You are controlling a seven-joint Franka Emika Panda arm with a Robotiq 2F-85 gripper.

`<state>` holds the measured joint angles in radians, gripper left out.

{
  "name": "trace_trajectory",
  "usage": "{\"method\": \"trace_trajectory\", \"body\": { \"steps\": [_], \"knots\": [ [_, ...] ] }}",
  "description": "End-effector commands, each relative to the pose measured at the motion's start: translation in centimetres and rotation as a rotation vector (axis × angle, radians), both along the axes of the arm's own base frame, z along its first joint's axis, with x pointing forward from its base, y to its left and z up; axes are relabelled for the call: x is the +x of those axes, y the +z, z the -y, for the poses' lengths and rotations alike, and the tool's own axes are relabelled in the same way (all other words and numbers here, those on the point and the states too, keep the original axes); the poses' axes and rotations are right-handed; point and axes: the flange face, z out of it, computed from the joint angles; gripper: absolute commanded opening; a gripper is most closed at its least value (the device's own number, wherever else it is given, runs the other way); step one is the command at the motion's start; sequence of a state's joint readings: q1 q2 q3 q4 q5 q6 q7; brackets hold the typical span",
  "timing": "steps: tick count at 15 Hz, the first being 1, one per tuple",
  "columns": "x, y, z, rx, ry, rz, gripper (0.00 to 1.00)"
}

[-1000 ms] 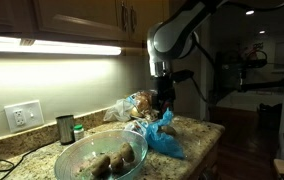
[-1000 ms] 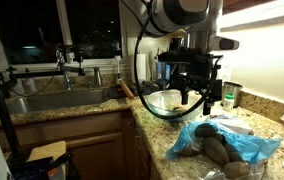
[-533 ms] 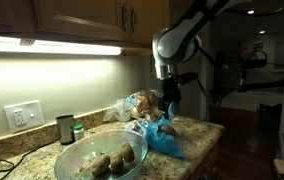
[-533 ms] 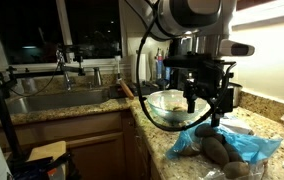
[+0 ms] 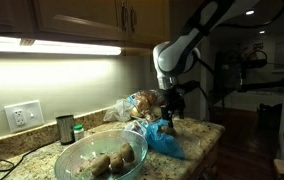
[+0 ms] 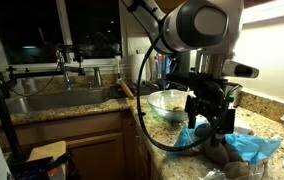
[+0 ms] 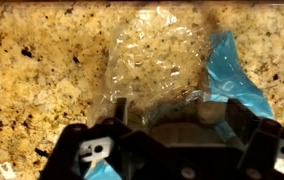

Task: Remove three potatoes from the plastic bag and place them in the glass bowl on the left

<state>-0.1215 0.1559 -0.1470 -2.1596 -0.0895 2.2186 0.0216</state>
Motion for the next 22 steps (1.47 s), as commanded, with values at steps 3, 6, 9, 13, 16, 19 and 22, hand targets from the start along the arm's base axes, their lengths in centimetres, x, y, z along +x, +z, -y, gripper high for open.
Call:
{"method": "trace_trajectory", "body": {
  "steps": [3, 6, 9, 13, 16, 19, 22],
  "knots": [
    [0.4, -2.1, 0.3, -0.024, -0.006, -0.008, 1.00],
    [1.0, -2.7, 0.2, -0.026, 0.004, -0.001, 1.00],
    [1.8, -3.3, -0.1, -0.023, 0.013, 0.005, 1.00],
    [2.7, -4.2, -1.0, -0.007, 0.031, 0.006, 1.00],
    [3.3, -4.9, -1.7, 0.003, 0.042, 0.007, 1.00],
    [3.8, -5.7, -2.7, 0.015, 0.052, 0.003, 1.00],
    [4.1, -6.1, -3.9, 0.036, 0.060, -0.002, 1.00]
  ]
}}
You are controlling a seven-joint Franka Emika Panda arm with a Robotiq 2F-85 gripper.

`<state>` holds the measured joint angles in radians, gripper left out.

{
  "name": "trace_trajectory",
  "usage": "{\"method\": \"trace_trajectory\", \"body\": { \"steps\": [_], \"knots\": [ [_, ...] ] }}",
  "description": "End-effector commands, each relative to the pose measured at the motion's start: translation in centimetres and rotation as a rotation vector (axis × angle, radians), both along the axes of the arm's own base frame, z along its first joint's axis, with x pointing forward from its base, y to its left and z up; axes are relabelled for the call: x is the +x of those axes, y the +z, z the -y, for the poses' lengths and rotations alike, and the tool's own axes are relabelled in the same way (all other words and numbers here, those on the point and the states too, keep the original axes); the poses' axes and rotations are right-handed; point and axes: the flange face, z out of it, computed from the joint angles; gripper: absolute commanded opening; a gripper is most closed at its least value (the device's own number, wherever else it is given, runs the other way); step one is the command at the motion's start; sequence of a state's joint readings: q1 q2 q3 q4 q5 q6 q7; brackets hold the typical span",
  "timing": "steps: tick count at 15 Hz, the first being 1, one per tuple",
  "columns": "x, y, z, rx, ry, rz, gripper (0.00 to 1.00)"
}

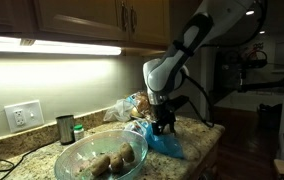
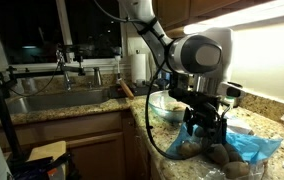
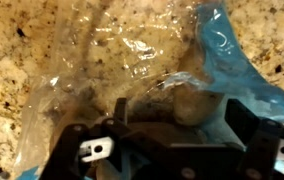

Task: Remove three potatoes from the plastic bag and place them in the glass bowl on the left

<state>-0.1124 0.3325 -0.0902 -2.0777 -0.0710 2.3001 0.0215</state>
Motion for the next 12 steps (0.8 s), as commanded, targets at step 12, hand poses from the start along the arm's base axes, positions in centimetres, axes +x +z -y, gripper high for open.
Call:
{"method": "trace_trajectory", "body": {
  "steps": [12],
  "knots": [
    [-0.8, -0.4, -1.4, 0.056, -0.027, -0.017, 1.00]
  ]
}}
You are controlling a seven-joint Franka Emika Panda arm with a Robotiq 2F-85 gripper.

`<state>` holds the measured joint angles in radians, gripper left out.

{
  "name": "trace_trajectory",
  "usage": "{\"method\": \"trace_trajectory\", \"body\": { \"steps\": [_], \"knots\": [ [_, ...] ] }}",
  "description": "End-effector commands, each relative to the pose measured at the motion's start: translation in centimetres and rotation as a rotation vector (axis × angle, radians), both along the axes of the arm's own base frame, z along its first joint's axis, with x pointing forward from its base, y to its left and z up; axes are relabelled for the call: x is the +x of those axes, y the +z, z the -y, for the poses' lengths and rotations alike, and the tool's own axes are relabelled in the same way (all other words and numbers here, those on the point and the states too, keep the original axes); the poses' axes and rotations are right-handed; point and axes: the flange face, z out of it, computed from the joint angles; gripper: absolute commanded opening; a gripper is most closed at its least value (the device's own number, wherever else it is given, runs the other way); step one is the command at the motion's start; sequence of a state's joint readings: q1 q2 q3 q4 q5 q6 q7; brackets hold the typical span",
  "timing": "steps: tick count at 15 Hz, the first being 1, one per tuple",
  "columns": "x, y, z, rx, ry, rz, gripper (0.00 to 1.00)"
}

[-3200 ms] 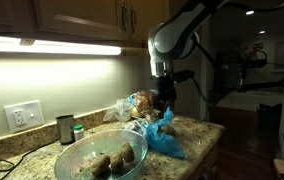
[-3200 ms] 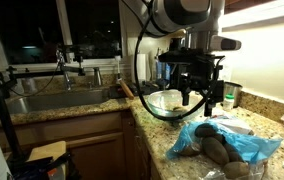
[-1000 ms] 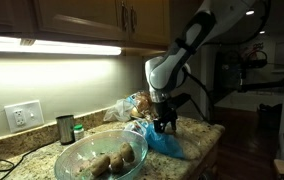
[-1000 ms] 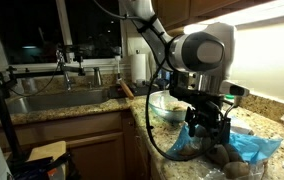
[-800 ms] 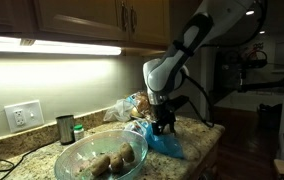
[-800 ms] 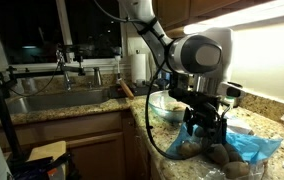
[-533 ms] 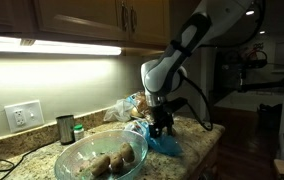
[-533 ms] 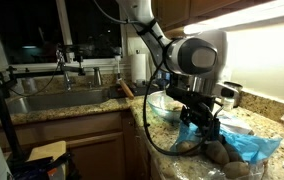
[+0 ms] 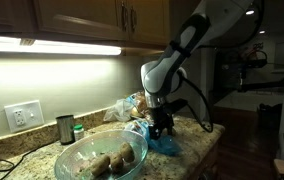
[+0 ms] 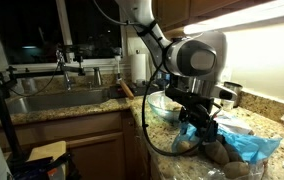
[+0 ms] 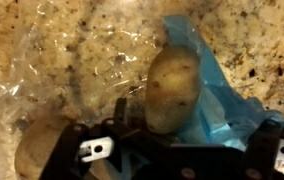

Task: Remove three potatoes from the plastic bag and place them in the glass bowl on the left

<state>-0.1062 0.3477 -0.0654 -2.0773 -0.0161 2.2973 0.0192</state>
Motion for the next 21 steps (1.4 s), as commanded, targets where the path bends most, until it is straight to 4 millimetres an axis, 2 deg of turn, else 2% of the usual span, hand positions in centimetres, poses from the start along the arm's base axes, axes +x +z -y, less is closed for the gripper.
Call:
{"method": "trace_trajectory", "body": {
  "steps": [1, 7, 14, 21],
  "knots": [
    [-1.1, 0.5, 0.5, 0.010, -0.020, -0.009, 1.00],
    [-1.6, 0.3, 1.2, 0.007, -0.033, -0.013, 1.00],
    [-2.5, -0.6, 2.8, 0.000, -0.060, -0.032, 1.00],
    [-2.1, -0.7, 2.0, 0.033, -0.041, -0.010, 1.00]
  ]
}}
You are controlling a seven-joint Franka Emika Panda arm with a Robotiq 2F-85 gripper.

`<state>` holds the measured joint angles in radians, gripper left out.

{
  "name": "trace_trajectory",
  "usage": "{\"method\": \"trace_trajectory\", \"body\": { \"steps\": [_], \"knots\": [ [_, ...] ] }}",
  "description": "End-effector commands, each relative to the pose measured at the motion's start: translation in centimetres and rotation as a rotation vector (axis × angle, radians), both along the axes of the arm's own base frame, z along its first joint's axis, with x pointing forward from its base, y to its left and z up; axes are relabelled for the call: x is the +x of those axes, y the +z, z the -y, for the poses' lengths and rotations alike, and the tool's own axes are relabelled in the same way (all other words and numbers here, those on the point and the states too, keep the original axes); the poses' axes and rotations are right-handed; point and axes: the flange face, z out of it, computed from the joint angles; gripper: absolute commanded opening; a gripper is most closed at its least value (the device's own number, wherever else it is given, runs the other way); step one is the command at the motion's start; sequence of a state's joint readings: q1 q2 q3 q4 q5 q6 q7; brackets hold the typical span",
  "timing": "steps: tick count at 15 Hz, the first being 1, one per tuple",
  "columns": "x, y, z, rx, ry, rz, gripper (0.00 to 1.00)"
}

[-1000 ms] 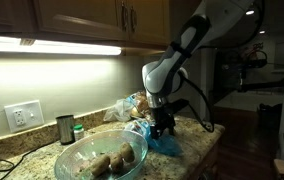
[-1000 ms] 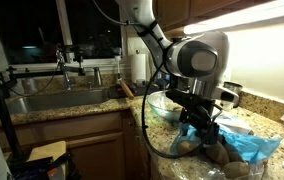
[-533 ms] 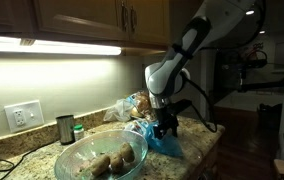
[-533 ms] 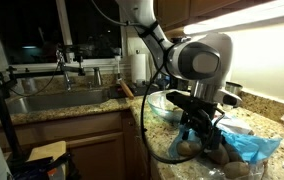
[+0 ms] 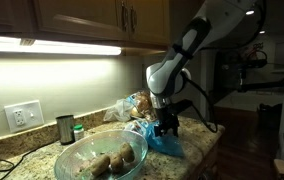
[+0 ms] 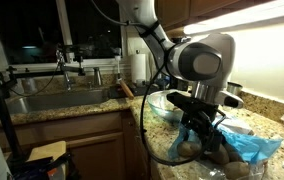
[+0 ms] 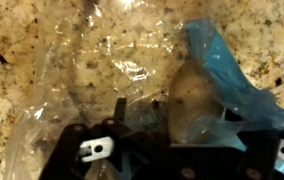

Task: Remove three potatoes from the plastic bag and place them in the glass bowl on the left

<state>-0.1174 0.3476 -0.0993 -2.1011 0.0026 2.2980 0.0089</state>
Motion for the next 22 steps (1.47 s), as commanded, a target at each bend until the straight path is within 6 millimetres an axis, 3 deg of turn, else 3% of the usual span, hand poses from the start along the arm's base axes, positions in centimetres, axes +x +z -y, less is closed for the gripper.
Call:
{"method": "trace_trajectory", "body": {
  "steps": [1, 2, 7, 8, 9, 13, 14, 15, 17, 22],
  "knots": [
    [-0.7, 0.2, -0.6, 0.033, 0.010, 0.013, 0.88],
    [-0.6, 0.1, -0.8, 0.038, 0.013, 0.013, 0.74],
    [-0.7, -0.1, -1.1, 0.044, 0.017, 0.010, 0.41],
    [-0.8, -0.1, -1.0, 0.044, 0.015, 0.008, 0.67],
    [-0.9, -0.2, -0.8, 0.041, 0.014, 0.005, 0.78],
    [-1.4, -0.9, -0.2, 0.037, 0.004, -0.012, 0.97],
    [-1.5, -1.0, -0.1, 0.036, 0.001, -0.016, 0.96],
    [-1.6, -1.2, -0.1, 0.036, -0.001, -0.020, 0.61],
    [-1.7, -1.2, -0.2, 0.035, 0.006, -0.018, 0.64],
    [-1.5, -0.8, -0.7, 0.042, 0.035, -0.007, 0.31]
  ]
}}
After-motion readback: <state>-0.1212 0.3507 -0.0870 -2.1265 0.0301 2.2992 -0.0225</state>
